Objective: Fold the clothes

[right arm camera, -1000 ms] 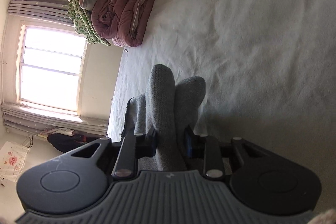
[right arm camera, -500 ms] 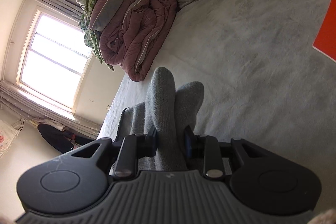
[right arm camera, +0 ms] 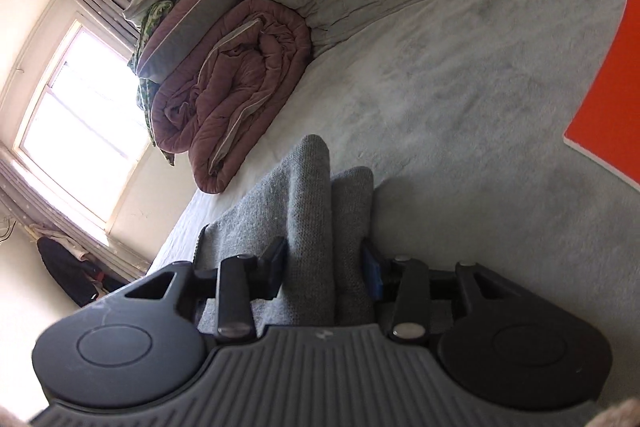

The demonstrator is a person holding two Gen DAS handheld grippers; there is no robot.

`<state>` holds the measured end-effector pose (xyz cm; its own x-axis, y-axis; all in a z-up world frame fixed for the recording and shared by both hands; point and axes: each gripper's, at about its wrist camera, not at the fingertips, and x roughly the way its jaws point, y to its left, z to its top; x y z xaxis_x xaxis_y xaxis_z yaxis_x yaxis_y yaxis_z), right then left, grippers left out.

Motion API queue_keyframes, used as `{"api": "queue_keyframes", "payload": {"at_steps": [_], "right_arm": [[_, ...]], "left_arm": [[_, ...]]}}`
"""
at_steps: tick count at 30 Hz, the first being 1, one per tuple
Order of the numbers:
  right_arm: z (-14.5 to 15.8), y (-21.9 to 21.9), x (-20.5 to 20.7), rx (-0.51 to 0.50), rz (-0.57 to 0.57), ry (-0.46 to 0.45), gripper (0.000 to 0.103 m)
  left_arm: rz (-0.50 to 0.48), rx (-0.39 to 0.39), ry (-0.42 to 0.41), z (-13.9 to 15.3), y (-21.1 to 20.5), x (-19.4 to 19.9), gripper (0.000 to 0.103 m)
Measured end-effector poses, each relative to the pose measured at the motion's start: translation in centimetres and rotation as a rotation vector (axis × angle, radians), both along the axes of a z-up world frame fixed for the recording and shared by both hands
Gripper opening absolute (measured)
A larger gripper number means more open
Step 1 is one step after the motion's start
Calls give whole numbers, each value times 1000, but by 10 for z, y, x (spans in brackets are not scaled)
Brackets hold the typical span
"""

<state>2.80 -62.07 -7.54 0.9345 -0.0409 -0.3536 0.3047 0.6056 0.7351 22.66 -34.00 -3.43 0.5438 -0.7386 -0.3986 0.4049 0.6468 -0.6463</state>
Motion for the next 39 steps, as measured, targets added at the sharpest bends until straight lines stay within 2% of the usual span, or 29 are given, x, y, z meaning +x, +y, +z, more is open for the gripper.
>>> {"api": "queue_keyframes", "payload": {"at_steps": [2, 6, 7, 9, 11, 12, 14, 17, 22, 23, 25, 27, 28, 30, 32, 34, 35, 36, 39], "right_arm": [[12, 1, -5, -51, -20, -29, 47], [39, 15, -4, -248, -27, -115, 47], [42, 19, 2, -295, -15, -108, 43], [38, 26, 16, -382, -4, -62, 34], [31, 32, 29, -458, 1, -10, 24], [26, 33, 34, -484, 4, 18, 23], [14, 29, 42, -488, 11, 73, 19], [6, 19, 43, -434, 5, 95, 15], [8, 26, 40, -478, -8, 101, 13], [10, 28, 38, -480, -7, 93, 14], [16, 27, 32, -451, 10, 68, 26], [24, 26, 27, -424, 29, 53, 29], [30, 26, 25, -420, 40, 57, 34], [41, 28, 21, -425, 67, 77, 42], [54, 33, 18, -439, 95, 99, 54], [66, 38, 12, -441, 91, 117, 67], [73, 42, 9, -443, 80, 128, 74], [80, 47, 5, -457, 70, 148, 78], [95, 64, -2, -535, 70, 218, 99]], "left_arm": [[9, 48, -103, 18, 6, -3, 41], [-41, 109, -269, 48, -11, -1, 39], [-73, 128, -290, 50, -21, 2, 36], [-145, 172, -307, 49, -44, 10, 15], [-172, 229, -303, 39, -62, 18, 8], [-176, 260, -296, 33, -70, 22, 7], [-177, 311, -277, 17, -83, 29, 3], [-141, 299, -267, -3, -85, 31, 2], [-116, 325, -270, 5, -90, 27, 3], [-110, 334, -273, 10, -90, 24, 3], [-77, 339, -260, 20, -86, 15, 3], [-33, 343, -238, 30, -81, 4, 12], [2, 352, -221, 36, -77, -6, 16], [74, 357, -160, 48, -63, -29, 48], [99, 373, -93, 54, -51, -49, 59], [60, 444, -78, 56, -48, -68, 69], [42, 488, -83, 57, -49, -76, 82], [37, 538, -91, 57, -50, -83, 89], [50, 625, -119, 55, -51, -96, 94]]}}
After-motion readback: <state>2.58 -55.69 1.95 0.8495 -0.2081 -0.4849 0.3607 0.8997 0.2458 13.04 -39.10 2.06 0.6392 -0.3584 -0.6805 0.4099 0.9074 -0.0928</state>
